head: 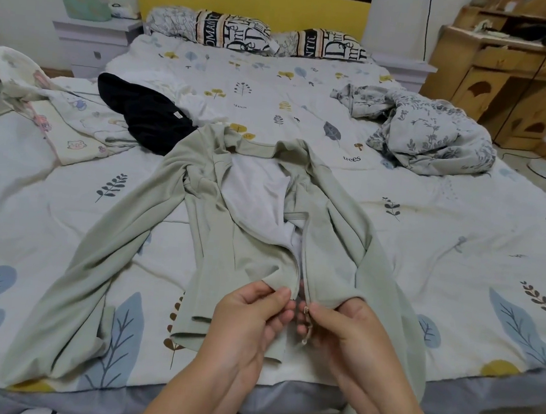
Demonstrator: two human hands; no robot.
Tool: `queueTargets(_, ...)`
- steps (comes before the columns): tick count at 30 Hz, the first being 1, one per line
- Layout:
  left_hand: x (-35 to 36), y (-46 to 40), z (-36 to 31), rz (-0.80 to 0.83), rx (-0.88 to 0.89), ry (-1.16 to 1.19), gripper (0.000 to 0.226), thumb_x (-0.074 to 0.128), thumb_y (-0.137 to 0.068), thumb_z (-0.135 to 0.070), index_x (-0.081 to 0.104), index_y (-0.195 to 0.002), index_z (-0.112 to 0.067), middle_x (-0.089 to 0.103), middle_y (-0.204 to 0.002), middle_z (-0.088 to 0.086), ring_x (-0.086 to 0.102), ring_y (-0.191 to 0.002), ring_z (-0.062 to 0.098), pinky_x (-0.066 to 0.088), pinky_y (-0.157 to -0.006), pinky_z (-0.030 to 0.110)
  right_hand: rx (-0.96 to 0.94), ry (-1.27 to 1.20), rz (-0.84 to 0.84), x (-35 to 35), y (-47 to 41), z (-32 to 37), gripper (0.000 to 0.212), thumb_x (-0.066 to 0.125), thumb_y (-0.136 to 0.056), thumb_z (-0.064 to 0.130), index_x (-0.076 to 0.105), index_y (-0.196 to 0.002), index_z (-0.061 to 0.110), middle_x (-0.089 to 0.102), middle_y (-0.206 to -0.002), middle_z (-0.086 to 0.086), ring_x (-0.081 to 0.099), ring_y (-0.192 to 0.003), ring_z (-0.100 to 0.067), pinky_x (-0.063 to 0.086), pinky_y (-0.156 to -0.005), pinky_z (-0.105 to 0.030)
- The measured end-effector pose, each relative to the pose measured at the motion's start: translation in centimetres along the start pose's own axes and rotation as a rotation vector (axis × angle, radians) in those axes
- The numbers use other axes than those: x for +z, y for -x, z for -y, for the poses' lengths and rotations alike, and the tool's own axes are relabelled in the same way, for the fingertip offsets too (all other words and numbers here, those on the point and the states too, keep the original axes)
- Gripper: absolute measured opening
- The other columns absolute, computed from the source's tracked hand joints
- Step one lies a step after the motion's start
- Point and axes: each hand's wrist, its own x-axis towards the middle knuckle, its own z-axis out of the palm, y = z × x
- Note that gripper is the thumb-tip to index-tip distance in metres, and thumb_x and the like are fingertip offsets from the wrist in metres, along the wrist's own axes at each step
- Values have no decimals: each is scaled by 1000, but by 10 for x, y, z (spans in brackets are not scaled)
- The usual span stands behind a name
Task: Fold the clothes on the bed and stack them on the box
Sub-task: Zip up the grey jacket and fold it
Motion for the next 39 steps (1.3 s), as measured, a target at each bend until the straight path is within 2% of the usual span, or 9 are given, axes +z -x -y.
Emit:
queueTargets(4, 2, 5, 0, -4, -18, 72, 20, 55, -82, 14, 57, -64, 5, 61, -54, 11, 65, -50, 13, 54, -50, 16, -40, 23, -14, -2, 2, 3, 17, 73, -59, -10, 70, -76, -5, 68, -70, -17, 62, -60, -19, 48, -48, -18)
queueTargets(6, 3, 8, 0, -5, -19, 72, 21, 55, -82, 14, 59, -64, 4, 61, -54, 10, 65, -50, 13, 55, -52, 17, -32, -10, -39, -3, 3, 2, 12, 63, -70, -14, 69, -71, -3, 68, -64, -13, 65, -55, -15, 50, -46, -17)
queueTargets(8, 2, 10, 1, 1, -9, 48, 23, 56, -82, 13, 62, -62, 1, 61, -56, 10, 62, -49, 11, 54, -50, 16, -12, -71, -52, -2, 4, 1, 27, 55, -74, -21, 69, -62, -1, 66, -60, -13, 66, -53, -15, 54, -48, -18)
queueTargets(12, 1, 15, 2, 28, 19, 1, 34, 58, -80, 9, 69, -52, -8, 63, -57, 8, 58, -47, 9, 48, -45, 14, -22, -141, -55, 4, 8, 1, 10, 67, -52, -6, 71, -58, -1, 67, -63, -18, 68, -56, -19, 57, -53, -23)
queueTargets(14, 2, 17, 3, 27, 43, -8, 35, 58, -79, 9, 69, -51, -9, 64, -57, 6, 57, -47, 7, 46, -45, 13, -52, -93, -83, 4, 9, -3, 15, 72, -44, 3, 71, -59, 0, 67, -62, -17, 67, -56, -18, 56, -52, -22)
queueTargets(19, 5, 20, 4, 6, 111, -8, 19, 59, -78, 11, 65, -66, -2, 60, -55, 6, 55, -44, 8, 48, -45, 14, -164, -35, -94, 6, 11, -11, 16, 59, -73, -16, 70, -71, -4, 69, -69, -19, 68, -61, -19, 55, -56, -22)
queueTargets(31, 6, 21, 2, -1, 181, -52, 13, 63, -77, 9, 66, -72, -3, 66, -62, 10, 61, -54, 15, 55, -57, 24, -219, -56, -114, 14, 15, -10, 21, 58, -74, -17, 71, -68, -2, 70, -69, -19, 69, -61, -18, 53, -54, -20)
queueTargets(35, 5, 22, 2, -2, 266, -189, 15, 66, -77, 8, 65, -73, -6, 69, -68, 11, 64, -63, 18, 55, -66, 29, -232, 4, -163, 13, 15, -12, 13, 60, -75, -17, 68, -78, -8, 71, -76, -20, 70, -67, -20, 54, -59, -21)
queueTargets(39, 3, 18, -4, 50, 313, -349, 17, 66, -77, 9, 63, -70, -6, 63, -56, 2, 60, -54, 8, 52, -55, 16, -239, 66, -195, 10, 13, -13, 12, 62, -75, -17, 68, -79, -8, 72, -77, -20, 70, -69, -21, 55, -60, -22)
